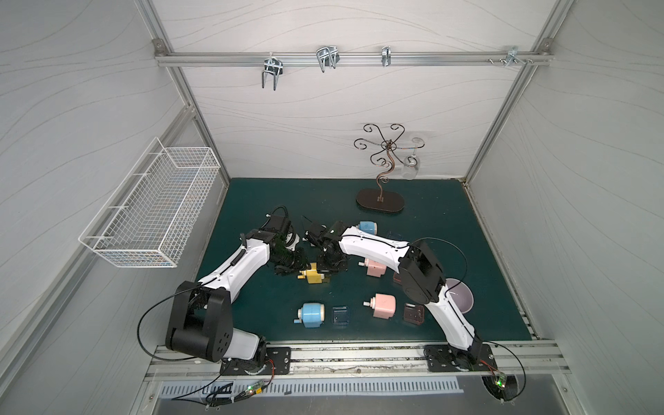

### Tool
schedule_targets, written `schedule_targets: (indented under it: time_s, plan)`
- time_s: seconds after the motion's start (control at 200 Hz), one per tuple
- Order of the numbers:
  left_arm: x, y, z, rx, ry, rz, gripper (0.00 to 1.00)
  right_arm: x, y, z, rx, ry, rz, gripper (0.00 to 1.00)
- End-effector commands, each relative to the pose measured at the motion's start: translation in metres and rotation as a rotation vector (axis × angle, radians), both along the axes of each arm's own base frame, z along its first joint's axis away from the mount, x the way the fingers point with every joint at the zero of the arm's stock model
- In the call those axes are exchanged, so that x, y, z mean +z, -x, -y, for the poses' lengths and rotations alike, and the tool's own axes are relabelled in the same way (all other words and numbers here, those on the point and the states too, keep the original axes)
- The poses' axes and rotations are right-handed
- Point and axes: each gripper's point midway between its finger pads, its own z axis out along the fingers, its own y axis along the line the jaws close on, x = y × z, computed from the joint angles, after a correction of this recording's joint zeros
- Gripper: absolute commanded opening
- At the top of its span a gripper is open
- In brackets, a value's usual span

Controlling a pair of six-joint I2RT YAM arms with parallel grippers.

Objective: Put the tray back into the pencil sharpener
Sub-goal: Close the container of the pencil sharpener.

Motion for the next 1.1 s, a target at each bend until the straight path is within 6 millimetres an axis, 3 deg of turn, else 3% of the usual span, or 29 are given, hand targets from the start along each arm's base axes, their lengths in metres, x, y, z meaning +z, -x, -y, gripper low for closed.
schedule_targets:
  time_s: [0.0, 0.365, 0.786, 1.096]
  plan:
    - [-0.018, 0.01, -0.007, -0.012, -0.055, -0.061, 0.49, 0.044, -0.001, -0.022, -0.004, -0.155, 0.025, 0.02]
    - [-0.019, 0.01, -0.007, -0.014, -0.055, -0.064, 0.49, 0.045, 0.0, -0.03, -0.004, -0.186, 0.017, 0.01]
    - [-0.019, 0.01, -0.008, -0.013, -0.065, -0.065, 0.49, 0.049, -0.007, -0.011, -0.022, -0.152, 0.049, 0.07]
    - [-0.02, 0.011, -0.009, -0.012, -0.072, -0.068, 0.49, 0.05, -0.006, -0.01, -0.016, -0.151, 0.044, 0.11]
